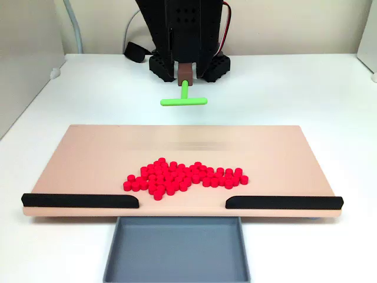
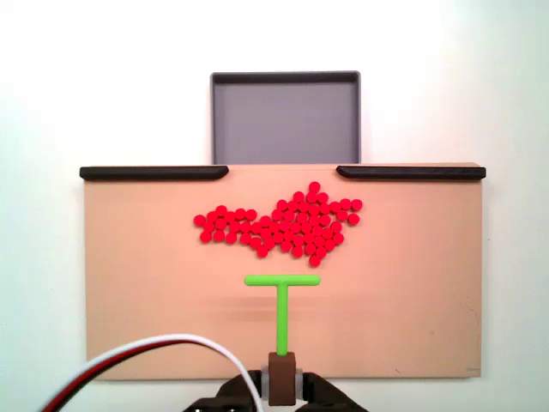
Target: Gather the left side granules
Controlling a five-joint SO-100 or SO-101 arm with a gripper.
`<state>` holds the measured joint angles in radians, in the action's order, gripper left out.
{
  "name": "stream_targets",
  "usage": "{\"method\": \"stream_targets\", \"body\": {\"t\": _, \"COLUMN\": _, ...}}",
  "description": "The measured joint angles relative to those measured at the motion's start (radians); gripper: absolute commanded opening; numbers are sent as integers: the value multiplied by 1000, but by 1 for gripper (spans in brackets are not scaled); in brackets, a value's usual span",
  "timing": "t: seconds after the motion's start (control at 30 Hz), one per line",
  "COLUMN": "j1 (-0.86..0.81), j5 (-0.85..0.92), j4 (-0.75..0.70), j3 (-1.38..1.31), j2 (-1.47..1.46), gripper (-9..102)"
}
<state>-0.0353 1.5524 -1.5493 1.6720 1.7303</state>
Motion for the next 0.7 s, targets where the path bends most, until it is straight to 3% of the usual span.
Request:
{"method": "stream_targets", "body": {"t": 0.2, "j1": 74, "j5": -78, "j4": 0, "j3": 0, "j2": 0, "gripper": 0}}
{"method": "stream_targets", "body": {"t": 0.7, "j1": 69, "j5": -89, "j4": 0, "j3": 0, "j2": 0, "gripper": 0}}
